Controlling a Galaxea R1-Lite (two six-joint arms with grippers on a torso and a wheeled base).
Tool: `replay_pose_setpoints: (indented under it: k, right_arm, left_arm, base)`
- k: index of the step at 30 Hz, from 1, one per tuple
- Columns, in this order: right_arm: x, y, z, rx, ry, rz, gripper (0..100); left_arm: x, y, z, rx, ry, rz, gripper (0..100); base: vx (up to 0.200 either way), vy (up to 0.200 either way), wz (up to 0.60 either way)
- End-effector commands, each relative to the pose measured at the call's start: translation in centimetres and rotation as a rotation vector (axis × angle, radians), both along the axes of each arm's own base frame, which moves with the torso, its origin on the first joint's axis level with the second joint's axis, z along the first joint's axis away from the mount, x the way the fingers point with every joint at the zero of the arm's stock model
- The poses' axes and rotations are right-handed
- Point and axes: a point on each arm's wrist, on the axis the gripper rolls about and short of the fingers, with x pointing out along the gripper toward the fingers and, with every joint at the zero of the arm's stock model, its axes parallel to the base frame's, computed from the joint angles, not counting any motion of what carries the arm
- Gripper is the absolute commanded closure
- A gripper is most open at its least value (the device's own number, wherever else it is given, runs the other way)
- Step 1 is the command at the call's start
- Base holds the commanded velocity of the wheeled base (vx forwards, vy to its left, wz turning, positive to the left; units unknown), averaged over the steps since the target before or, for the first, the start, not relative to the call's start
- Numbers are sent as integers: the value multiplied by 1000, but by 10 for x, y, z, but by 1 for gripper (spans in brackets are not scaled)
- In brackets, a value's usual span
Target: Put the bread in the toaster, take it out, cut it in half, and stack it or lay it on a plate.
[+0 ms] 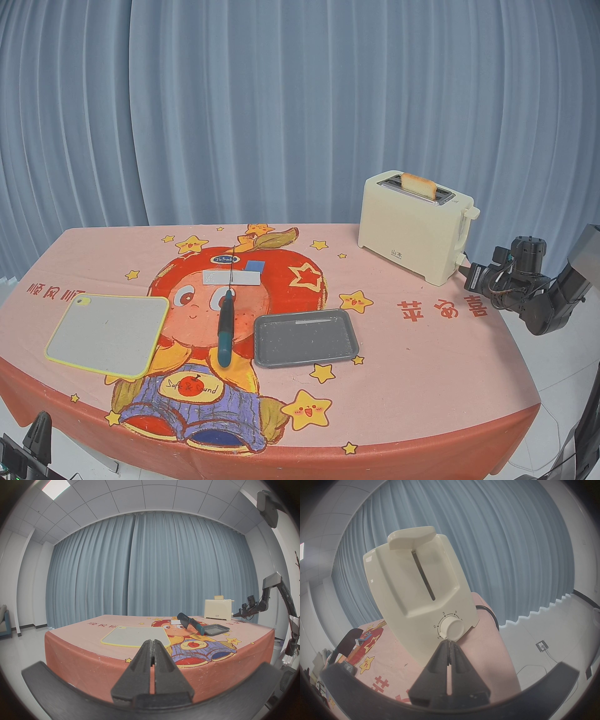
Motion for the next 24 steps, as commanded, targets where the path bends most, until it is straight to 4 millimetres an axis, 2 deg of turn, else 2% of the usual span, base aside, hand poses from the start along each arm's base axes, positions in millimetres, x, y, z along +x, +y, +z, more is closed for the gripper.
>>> replay_pose_setpoints:
  k: [1,12,17,22,23,24]
  right_arm:
    - [0,0,1,0,-3,-1,100]
    - [-2,1,1,-2,-1,2,100]
    - [-7,11,0,-5,12,23,100]
    - [-23,20,27,-5,-43,40,100]
    - [-23,20,27,-5,-43,40,100]
    - [-31,24,39,-3,-70,54,100]
  left_arm:
    - [1,0,-5,0,17,0,100]
    - [1,0,-5,0,17,0,100]
    - [1,0,-5,0,17,0,100]
    - [1,0,-5,0,17,0,100]
    - [1,0,-5,0,17,0,100]
    - [1,0,-5,0,17,0,100]
  base:
    - [0,0,0]
    - [0,0,0]
    - [0,0,0]
    - [0,0,0]
    - [0,0,0]
    - [0,0,0]
